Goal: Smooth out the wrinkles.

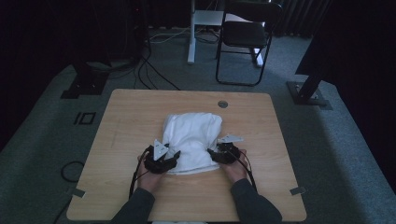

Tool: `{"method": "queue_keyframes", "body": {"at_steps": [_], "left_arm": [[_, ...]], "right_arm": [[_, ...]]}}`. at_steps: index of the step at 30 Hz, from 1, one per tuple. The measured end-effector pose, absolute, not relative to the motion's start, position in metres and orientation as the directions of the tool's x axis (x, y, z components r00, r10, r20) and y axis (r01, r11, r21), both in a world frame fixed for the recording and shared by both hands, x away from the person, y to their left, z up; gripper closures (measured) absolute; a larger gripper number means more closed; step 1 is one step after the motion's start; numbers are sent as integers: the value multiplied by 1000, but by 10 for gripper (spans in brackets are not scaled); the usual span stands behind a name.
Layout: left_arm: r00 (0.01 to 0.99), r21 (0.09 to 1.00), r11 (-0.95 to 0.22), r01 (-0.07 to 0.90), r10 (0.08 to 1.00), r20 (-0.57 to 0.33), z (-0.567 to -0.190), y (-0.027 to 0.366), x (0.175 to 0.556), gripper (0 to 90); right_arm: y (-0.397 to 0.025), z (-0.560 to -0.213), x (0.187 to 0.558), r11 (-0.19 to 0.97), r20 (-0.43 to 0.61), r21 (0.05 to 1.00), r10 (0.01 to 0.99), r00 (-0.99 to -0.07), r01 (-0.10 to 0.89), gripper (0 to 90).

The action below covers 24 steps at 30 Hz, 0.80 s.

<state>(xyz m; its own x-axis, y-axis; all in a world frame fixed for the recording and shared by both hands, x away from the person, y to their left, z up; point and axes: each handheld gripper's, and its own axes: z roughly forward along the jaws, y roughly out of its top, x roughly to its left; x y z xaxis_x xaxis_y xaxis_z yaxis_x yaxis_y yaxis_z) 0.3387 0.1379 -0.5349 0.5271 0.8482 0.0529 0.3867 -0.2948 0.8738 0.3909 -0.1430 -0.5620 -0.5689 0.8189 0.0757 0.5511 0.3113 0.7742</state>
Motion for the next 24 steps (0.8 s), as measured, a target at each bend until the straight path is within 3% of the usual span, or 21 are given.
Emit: {"method": "queue_keyframes", "body": {"at_steps": [9,11,16,24], "left_arm": [[502,889,-237,391,865,10,-525,146,360,419],[496,902,-199,383,868,-19,-515,156,353,423],[485,905,-159,394,873,-57,-507,174,342,420],[435,902,-80,424,892,-125,-507,205,331,418]], "right_arm": [[-152,-552,406,218,143,791,843,-518,572,398],[-169,-540,391,207,114,818,857,-503,537,355],[-196,-534,369,183,116,834,864,-489,521,353],[-248,-538,339,123,156,824,890,-429,554,334]]}}
